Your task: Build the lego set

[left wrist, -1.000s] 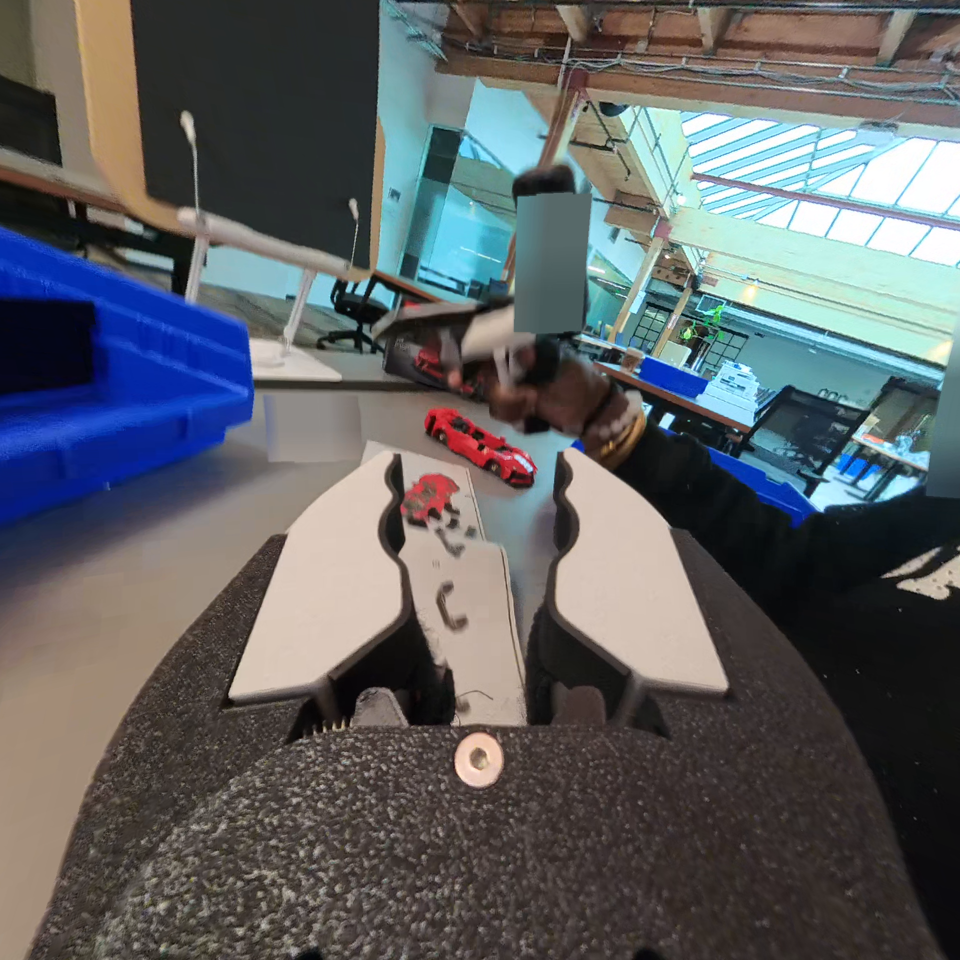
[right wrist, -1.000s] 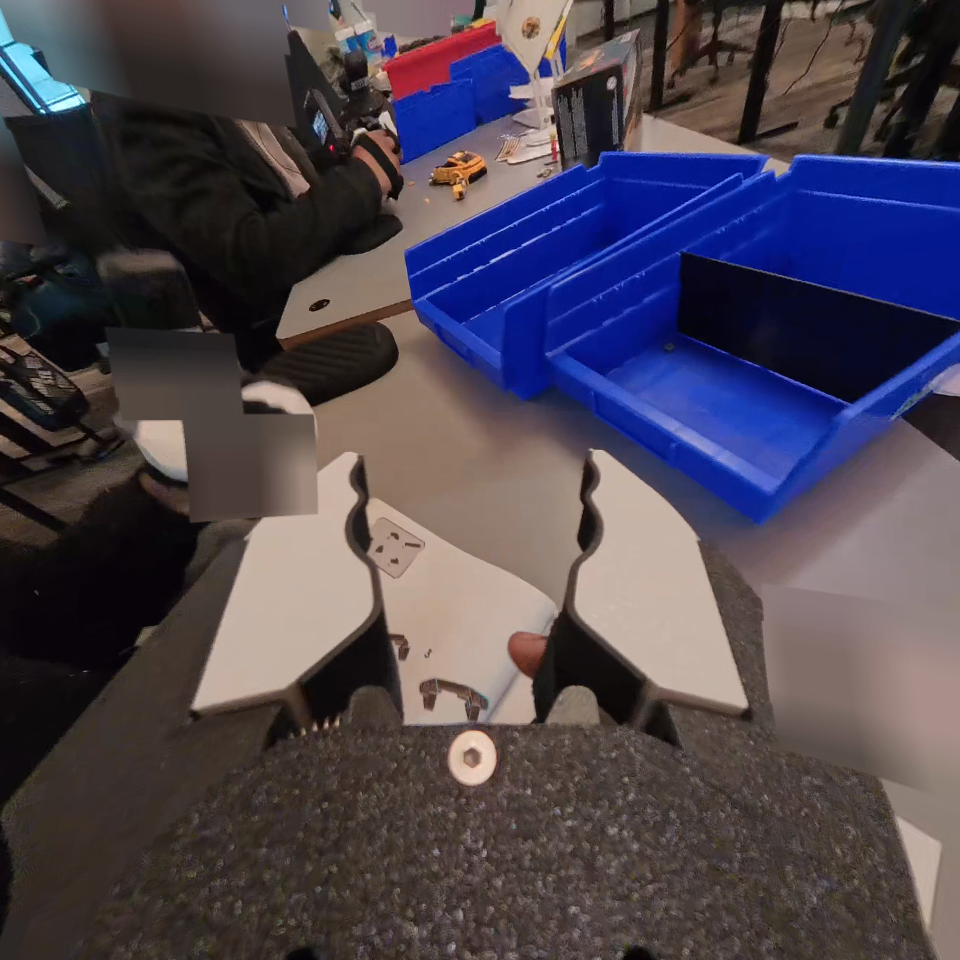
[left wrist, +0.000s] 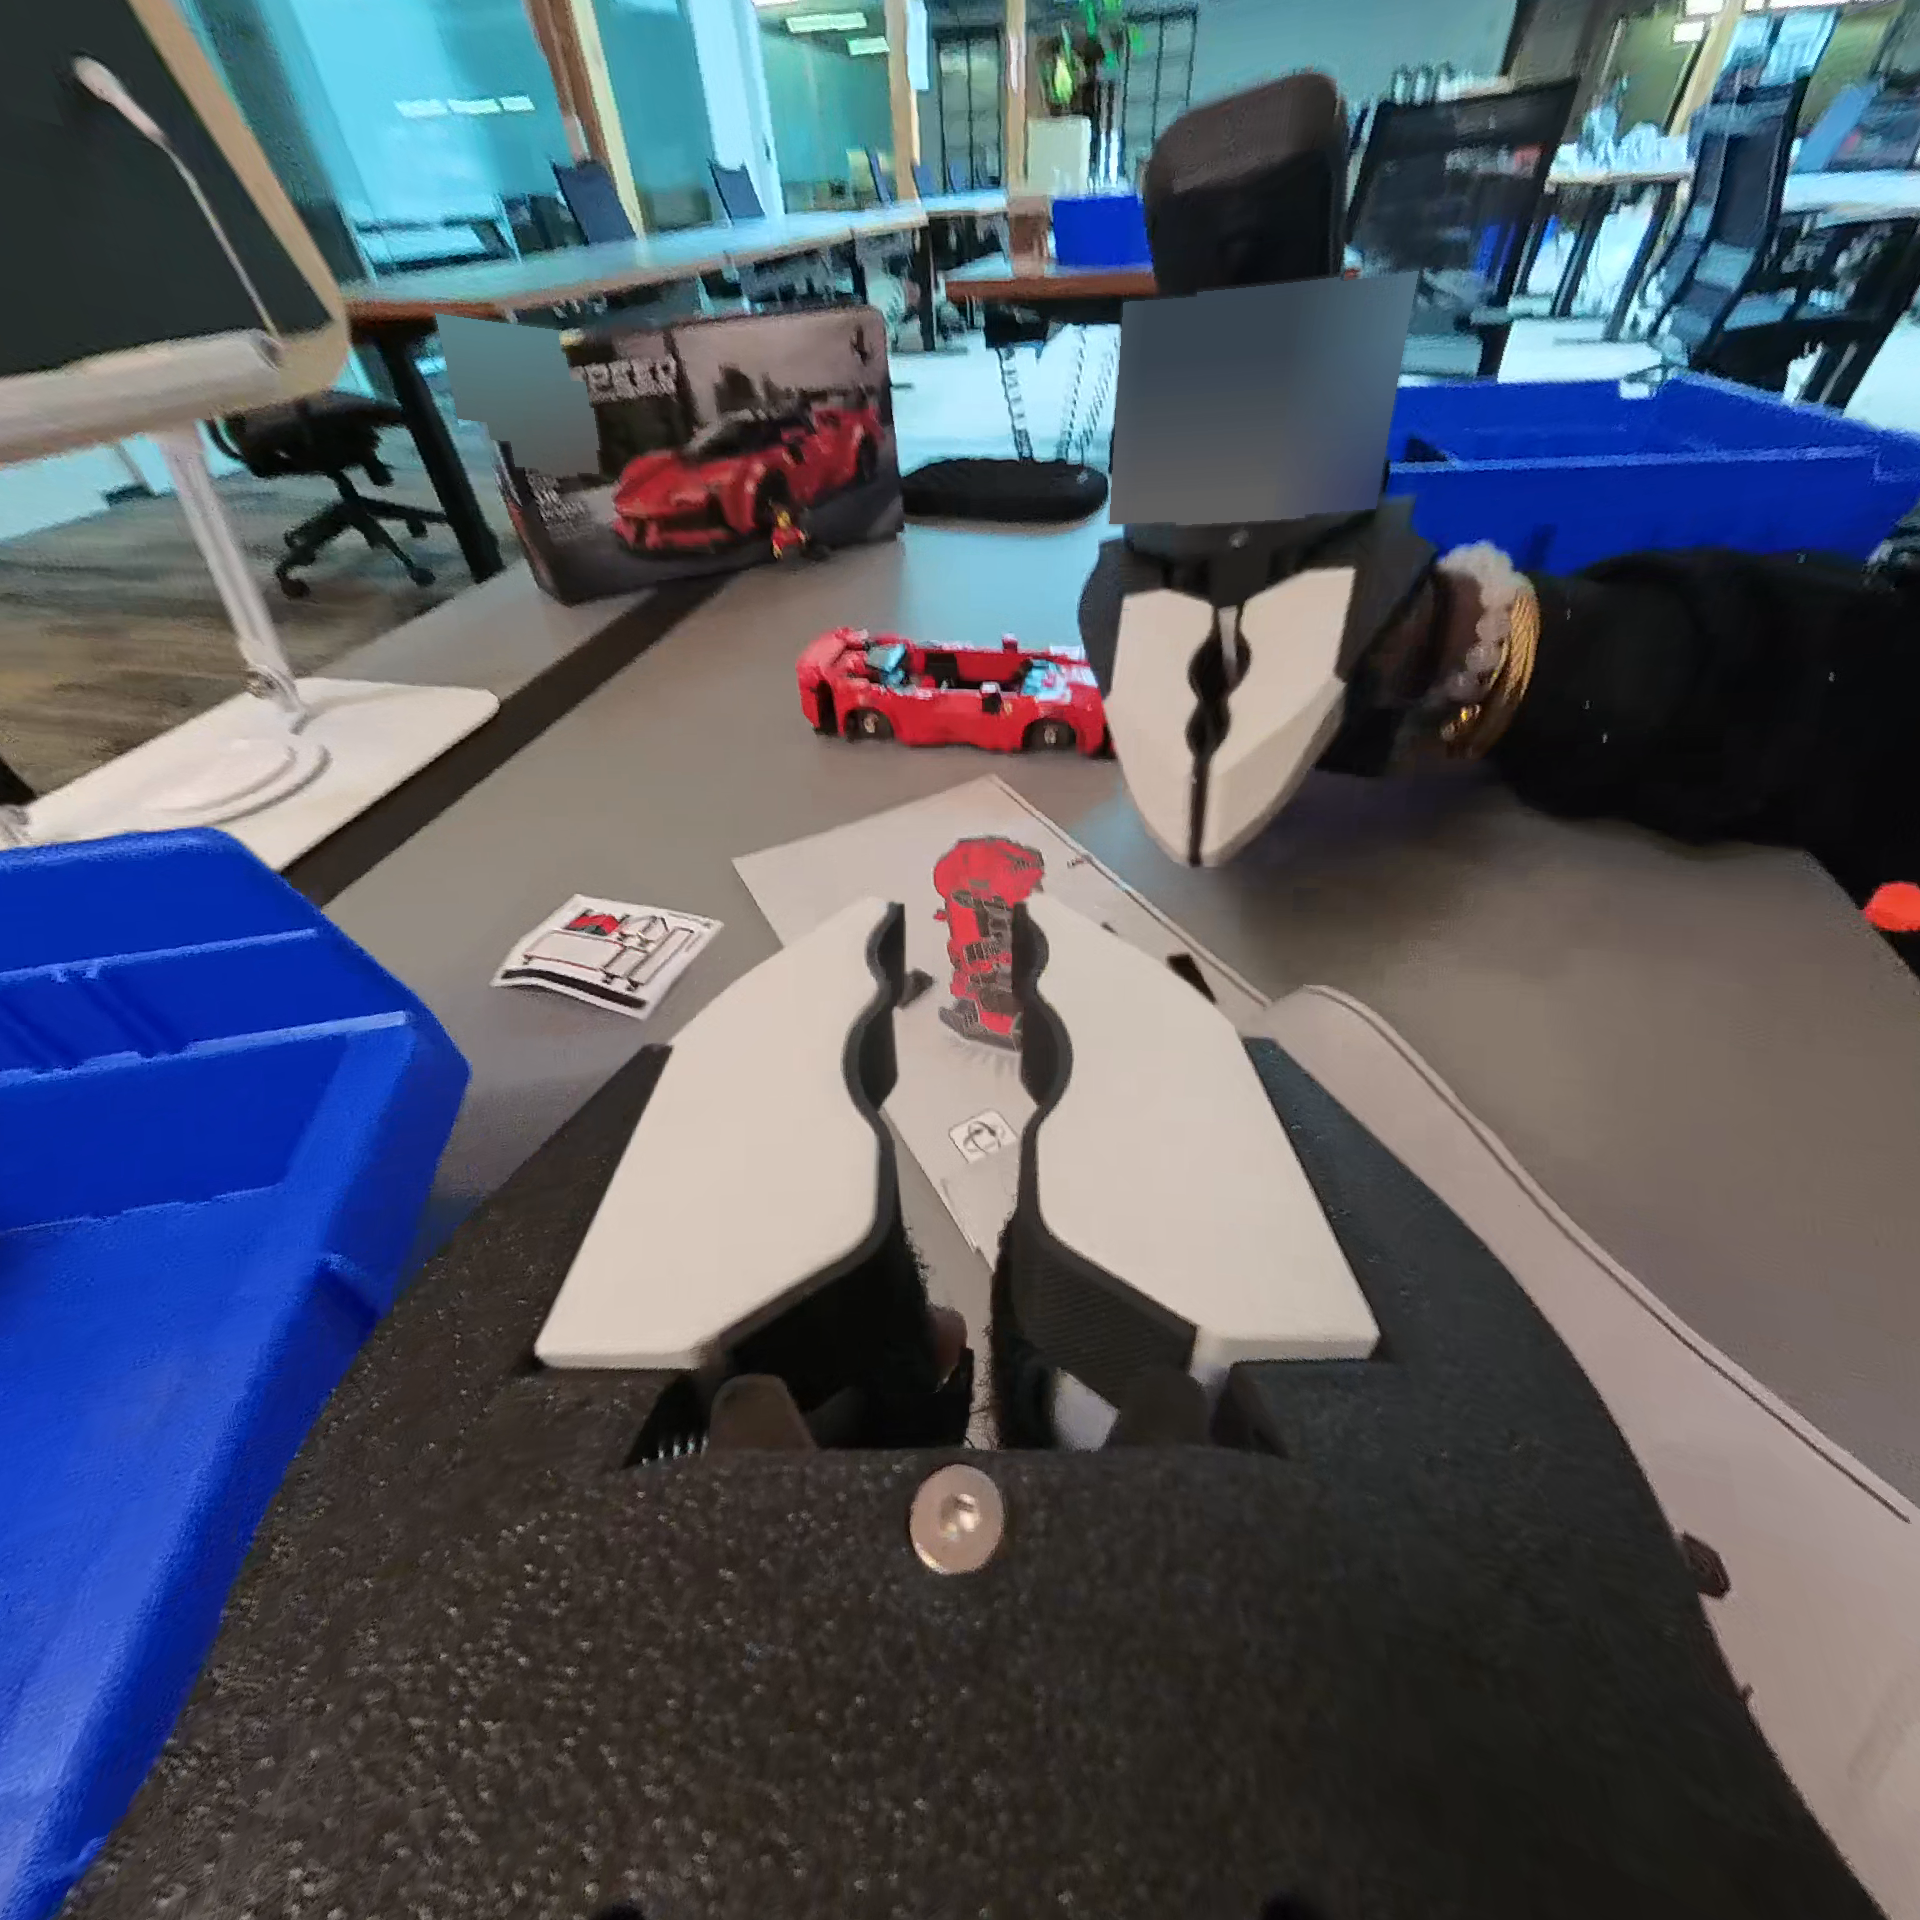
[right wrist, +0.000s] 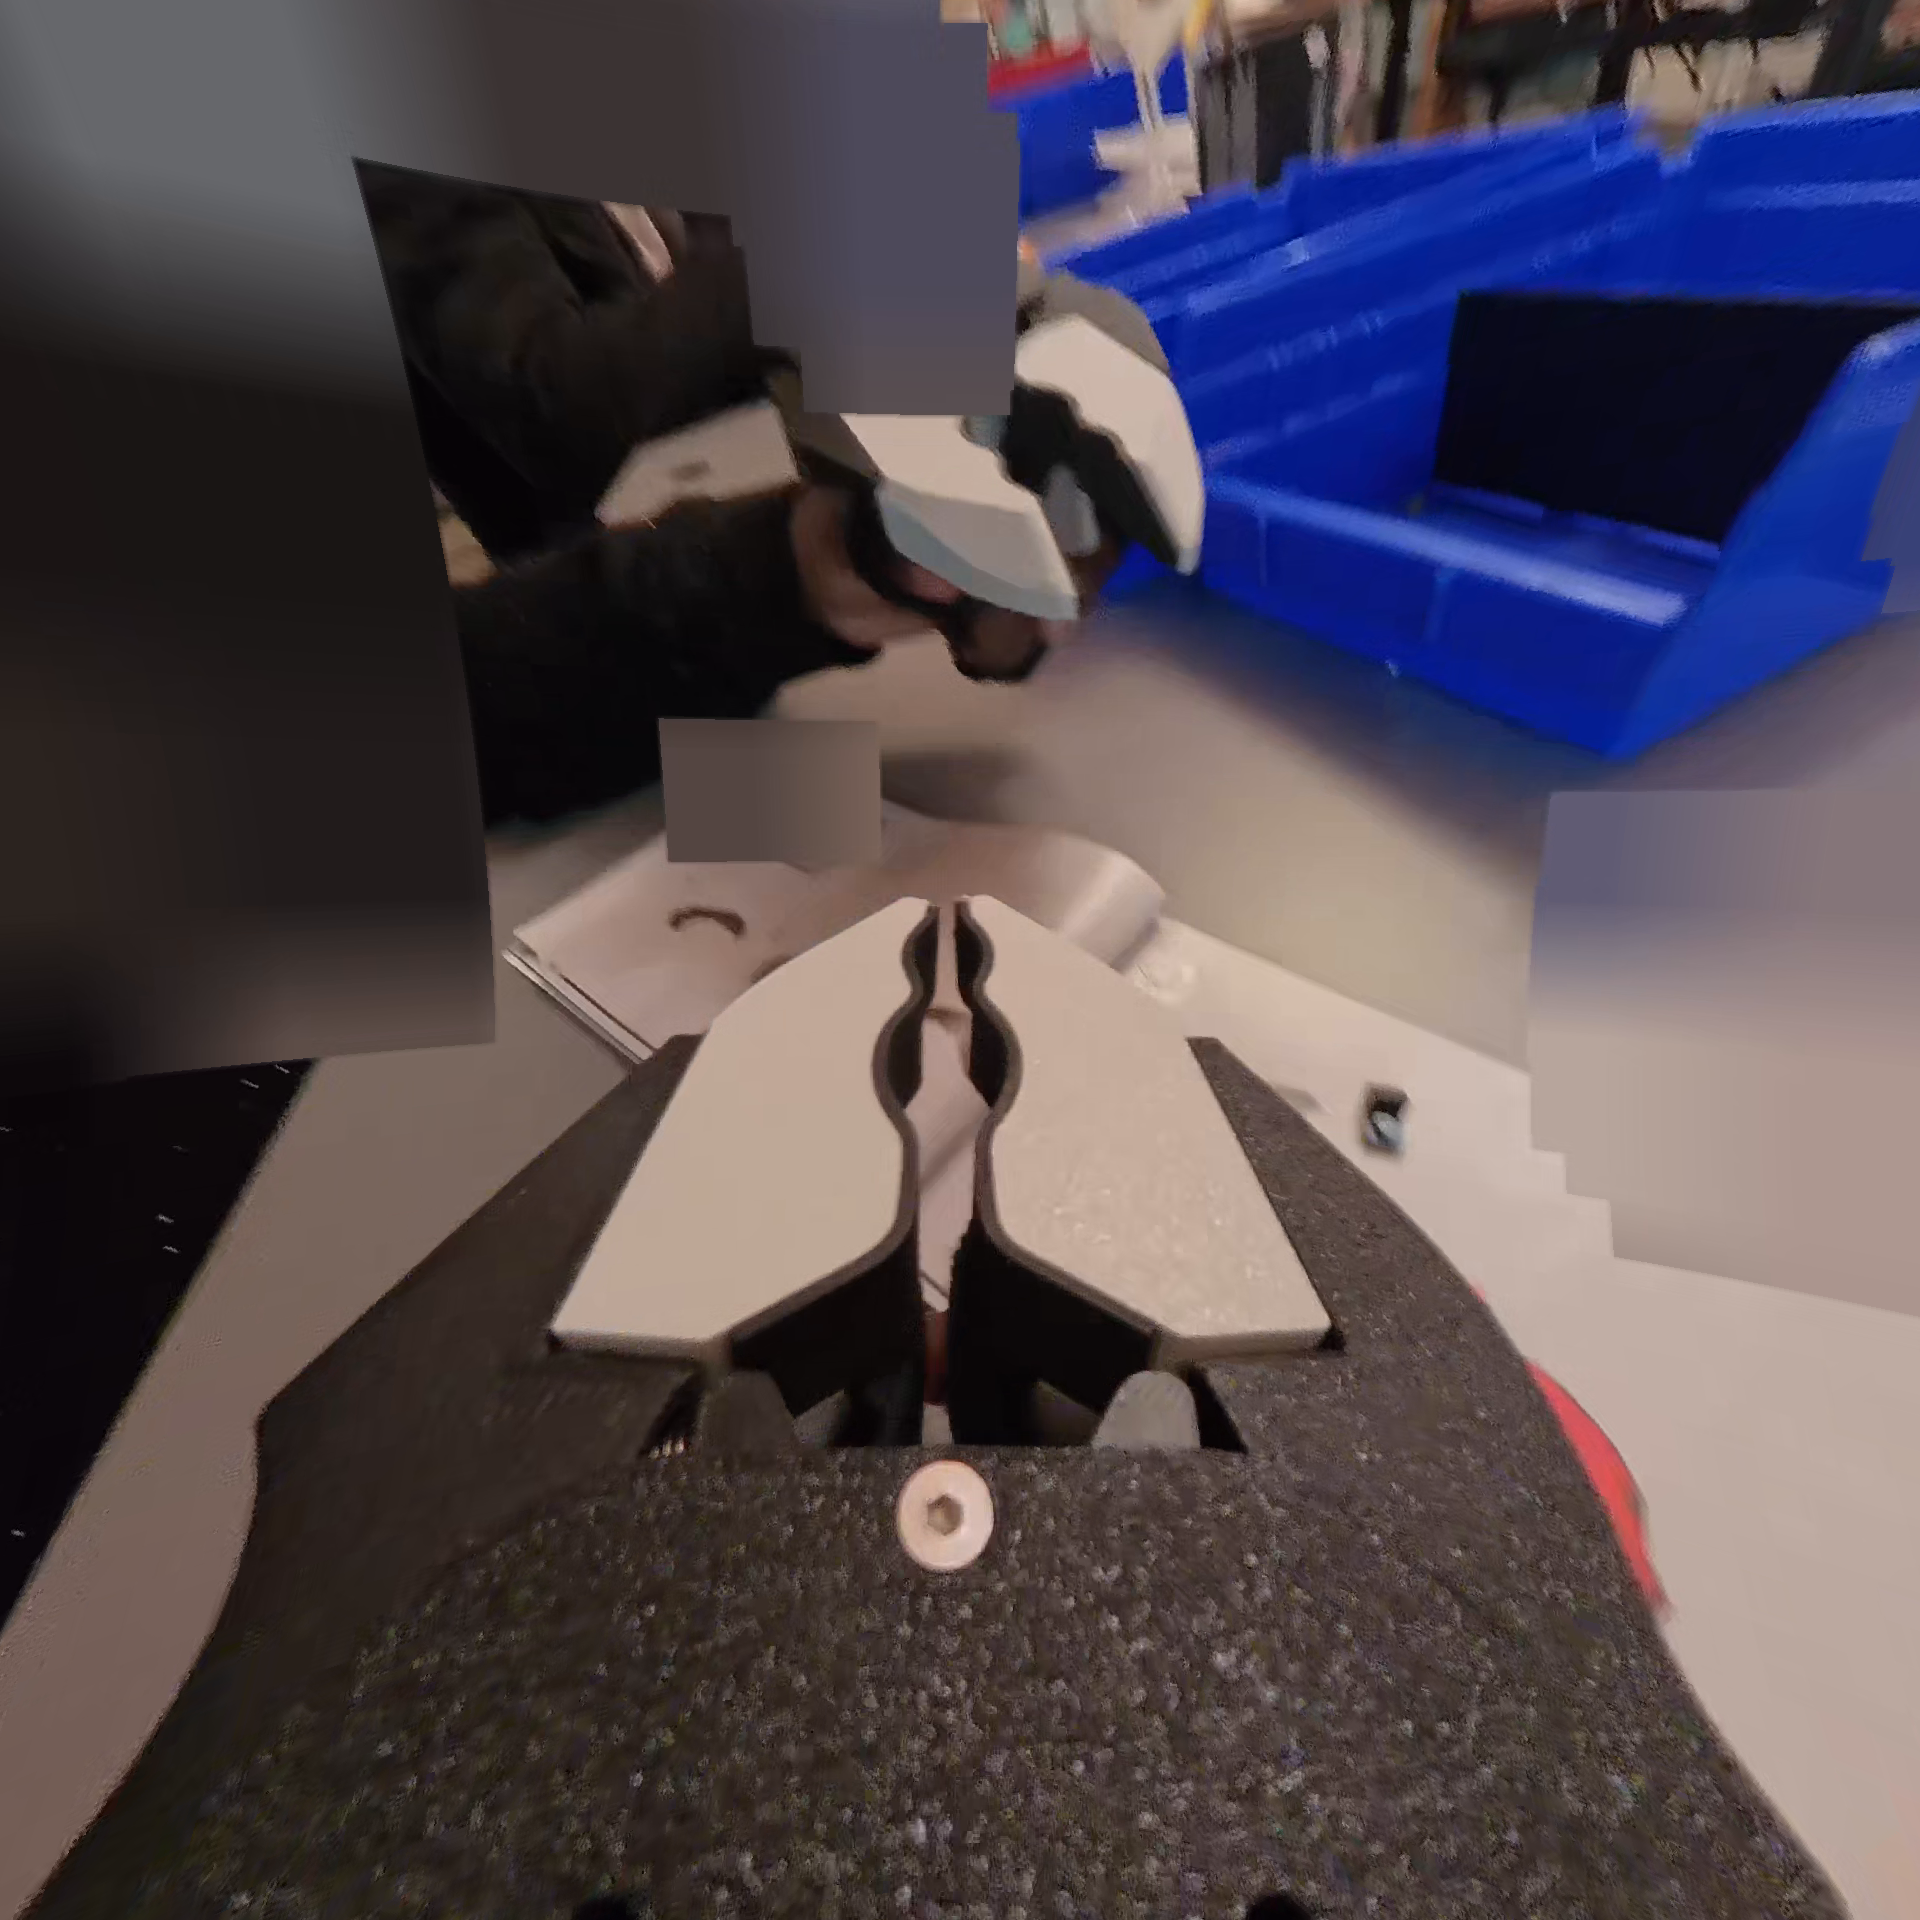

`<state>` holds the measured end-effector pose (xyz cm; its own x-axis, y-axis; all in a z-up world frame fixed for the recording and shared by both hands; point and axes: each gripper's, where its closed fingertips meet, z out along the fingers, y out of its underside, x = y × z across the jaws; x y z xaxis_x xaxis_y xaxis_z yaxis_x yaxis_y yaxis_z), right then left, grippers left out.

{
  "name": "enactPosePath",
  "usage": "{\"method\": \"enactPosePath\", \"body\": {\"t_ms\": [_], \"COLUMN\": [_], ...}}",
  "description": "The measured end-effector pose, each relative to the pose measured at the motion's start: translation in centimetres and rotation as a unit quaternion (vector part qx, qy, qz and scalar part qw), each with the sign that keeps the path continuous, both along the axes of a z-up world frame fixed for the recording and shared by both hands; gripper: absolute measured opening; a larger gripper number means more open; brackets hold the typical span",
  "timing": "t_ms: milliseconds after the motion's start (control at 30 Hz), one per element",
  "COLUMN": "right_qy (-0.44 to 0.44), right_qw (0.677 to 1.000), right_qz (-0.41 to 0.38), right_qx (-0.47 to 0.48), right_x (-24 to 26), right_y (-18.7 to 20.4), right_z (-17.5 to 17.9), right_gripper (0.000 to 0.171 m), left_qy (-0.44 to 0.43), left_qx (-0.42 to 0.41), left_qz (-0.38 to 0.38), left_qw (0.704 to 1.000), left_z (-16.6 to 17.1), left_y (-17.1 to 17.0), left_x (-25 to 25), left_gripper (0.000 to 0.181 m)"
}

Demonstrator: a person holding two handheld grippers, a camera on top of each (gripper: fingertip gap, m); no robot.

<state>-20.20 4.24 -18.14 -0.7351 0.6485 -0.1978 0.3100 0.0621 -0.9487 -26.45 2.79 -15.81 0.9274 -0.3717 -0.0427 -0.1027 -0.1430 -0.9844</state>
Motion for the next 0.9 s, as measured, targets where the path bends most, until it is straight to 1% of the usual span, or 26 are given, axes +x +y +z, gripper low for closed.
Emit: {"method": "enactPosePath", "body": {"t_ms": [100,200,267,333,367,467,567,733,767,833,900], "right_qy": [-0.024,-0.044,-0.075,-0.101,-0.109,-0.124,-0.129,-0.116,-0.119,-0.119,-0.127], "right_qw": [0.998,0.995,0.989,0.978,0.974,0.973,0.971,0.975,0.972,0.966,0.964], "right_qz": [-0.013,-0.028,-0.067,-0.115,-0.123,-0.119,-0.111,-0.068,-0.068,-0.099,-0.127], "right_qx": [0.064,0.082,0.106,0.142,0.154,0.156,0.168,0.179,0.189,0.205,0.193], "right_x": [0.2,0.2,-0.2,-0.4,-0.4,0.0,0.3,0.3,0.3,0.0,-0.3], "right_y": [1.0,1.8,3.3,5.3,5.8,6.1,6.0,3.8,3.9,4.9,6.1], "right_z": [-1.8,-2.5,-3.4,-4.6,-5.1,-5.5,-5.8,-5.9,-6.1,-6.3,-6.3], "right_gripper": [0.000,0.000,0.000,0.008,0.011,0.018,0.015,0.015,0.016,0.017,0.016], "left_qy": [0.011,0.004,0.001,-0.002,-0.006,-0.025,-0.033,-0.041,-0.041,-0.040,-0.044], "left_qx": [-0.023,-0.043,-0.057,-0.068,-0.070,-0.078,-0.083,-0.081,-0.081,-0.079,-0.079], "left_qz": [-0.009,-0.016,-0.006,0.011,0.017,0.023,0.029,0.036,0.037,0.039,0.036], "left_qw": [1.000,0.999,0.998,0.998,0.997,0.996,0.996,0.995,0.995,0.995,0.995], "left_z": [-1.1,-2.0,-2.6,-2.8,-2.8,-2.8,-2.9,-2.4,-2.3,-2.2,-2.2], "left_y": [0.2,0.3,0.4,0.4,0.3,0.2,0.1,0.0,0.0,-0.1,-0.1], "left_x": [0.5,0.6,0.3,-0.4,-0.6,-1.1,-1.5,-1.8,-1.9,-1.9,-1.8], "left_gripper": [0.014,0.010,0.010,0.010,0.010,0.009,0.009,0.009,0.009,0.009,0.009]}}
